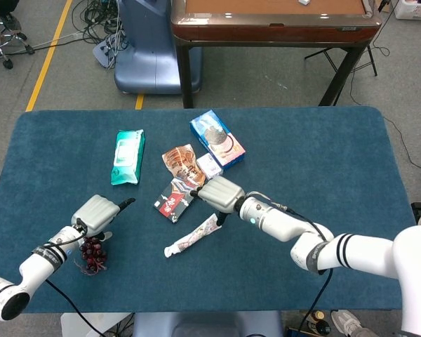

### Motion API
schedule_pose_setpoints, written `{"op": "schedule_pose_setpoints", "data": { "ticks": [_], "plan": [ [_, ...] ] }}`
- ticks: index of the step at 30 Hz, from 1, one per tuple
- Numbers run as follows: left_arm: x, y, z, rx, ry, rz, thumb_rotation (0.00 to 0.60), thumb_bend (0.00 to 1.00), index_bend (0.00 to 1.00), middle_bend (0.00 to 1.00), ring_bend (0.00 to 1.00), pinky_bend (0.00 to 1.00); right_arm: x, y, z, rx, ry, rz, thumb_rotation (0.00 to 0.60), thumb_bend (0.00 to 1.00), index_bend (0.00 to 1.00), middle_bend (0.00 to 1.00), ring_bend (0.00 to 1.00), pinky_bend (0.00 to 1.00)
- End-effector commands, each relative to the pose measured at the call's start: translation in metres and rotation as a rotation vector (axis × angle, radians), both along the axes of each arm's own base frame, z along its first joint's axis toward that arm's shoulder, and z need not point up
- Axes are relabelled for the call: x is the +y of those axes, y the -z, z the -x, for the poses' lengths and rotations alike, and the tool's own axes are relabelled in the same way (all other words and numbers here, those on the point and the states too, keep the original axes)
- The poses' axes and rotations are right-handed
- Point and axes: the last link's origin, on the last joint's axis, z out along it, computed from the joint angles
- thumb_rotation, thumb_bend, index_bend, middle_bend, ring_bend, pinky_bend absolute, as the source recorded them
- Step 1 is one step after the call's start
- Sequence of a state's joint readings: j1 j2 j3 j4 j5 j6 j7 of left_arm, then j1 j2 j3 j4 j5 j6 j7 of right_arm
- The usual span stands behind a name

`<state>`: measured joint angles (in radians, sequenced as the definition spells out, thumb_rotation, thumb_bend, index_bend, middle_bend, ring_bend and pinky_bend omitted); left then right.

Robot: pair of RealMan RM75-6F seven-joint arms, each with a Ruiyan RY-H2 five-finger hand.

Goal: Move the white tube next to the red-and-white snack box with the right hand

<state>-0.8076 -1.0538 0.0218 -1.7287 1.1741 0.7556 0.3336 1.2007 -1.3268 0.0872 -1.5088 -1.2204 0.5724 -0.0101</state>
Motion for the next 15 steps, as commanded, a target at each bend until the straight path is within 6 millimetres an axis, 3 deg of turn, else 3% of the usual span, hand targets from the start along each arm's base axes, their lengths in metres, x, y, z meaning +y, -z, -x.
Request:
{"op": "schedule_pose_setpoints", "data": {
  "ticks": [1,6,15],
  "plan": [
    [0.003,-0.004,0.002,-0.024,-0.017,-0.025,0.600,0.20,0.07,0.55,0.51,0.39,-0.005,-0.025,0.003,-0.033,0.028,0.057,0.600,0.04,0.15,0.24,0.30,0.34],
    [0.007,-0.016,0.012,-0.094,-0.063,-0.101,0.600,0.20,0.07,0.52,0.49,0.39,-0.006,-0.062,0.029,-0.057,0.080,0.162,0.600,0.04,0.14,0.20,0.23,0.32],
    [0.001,-0.040,0.049,-0.244,-0.164,-0.303,0.600,0.20,0.07,0.39,0.40,0.36,0.018,-0.119,0.107,-0.052,0.223,0.366,0.600,0.08,0.14,0.22,0.23,0.32]
  ]
}}
